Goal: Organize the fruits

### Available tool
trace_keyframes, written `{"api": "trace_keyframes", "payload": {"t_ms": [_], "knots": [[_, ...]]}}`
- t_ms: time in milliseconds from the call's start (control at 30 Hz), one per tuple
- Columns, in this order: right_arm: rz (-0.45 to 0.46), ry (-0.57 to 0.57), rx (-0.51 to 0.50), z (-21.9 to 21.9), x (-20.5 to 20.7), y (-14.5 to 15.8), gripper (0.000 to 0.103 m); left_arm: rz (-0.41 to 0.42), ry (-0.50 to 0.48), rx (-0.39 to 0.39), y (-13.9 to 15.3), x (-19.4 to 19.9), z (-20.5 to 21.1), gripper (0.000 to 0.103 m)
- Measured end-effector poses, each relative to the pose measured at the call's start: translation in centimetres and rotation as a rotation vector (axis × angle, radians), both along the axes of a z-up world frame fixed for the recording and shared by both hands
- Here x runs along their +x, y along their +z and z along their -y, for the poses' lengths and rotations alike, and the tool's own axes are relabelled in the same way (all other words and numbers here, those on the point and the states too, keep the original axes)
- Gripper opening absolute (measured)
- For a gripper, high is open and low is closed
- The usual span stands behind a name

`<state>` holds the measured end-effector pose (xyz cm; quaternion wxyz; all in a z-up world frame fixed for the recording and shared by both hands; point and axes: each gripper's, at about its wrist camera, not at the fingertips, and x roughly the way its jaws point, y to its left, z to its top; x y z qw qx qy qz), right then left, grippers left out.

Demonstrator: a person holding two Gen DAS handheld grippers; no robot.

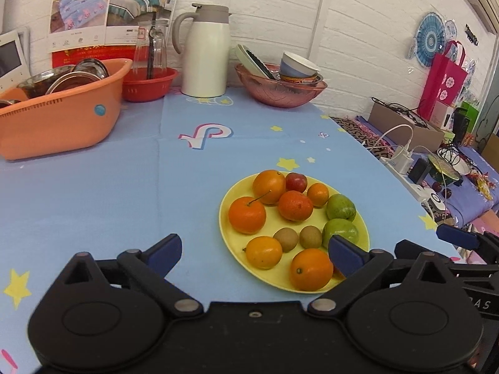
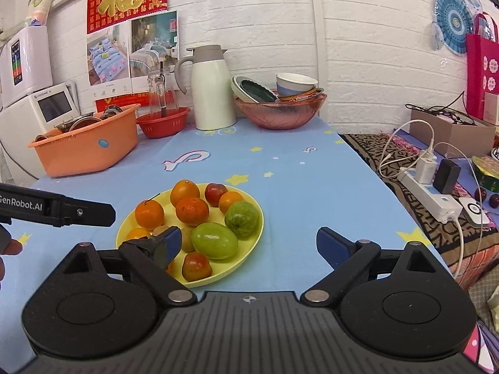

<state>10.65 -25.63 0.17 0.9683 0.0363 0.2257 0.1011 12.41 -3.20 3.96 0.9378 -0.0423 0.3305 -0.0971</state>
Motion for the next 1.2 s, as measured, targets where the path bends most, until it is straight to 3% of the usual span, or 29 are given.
{"api": "trace_keyframes", "payload": {"t_ms": [600,1200], "knots": [[-0.079,-0.025,-0.029,-0.7,-3.8,-1.5,0.103,-0.057,0.079,0.086,-2.8,-4.7,-0.9,0.103],[-0.070,-0.035,-0.013,-1.3,-4.9,-1.4,0.103,-0.024,0.086,0.106,-2.4,-5.8,-1.0,0.103]]}}
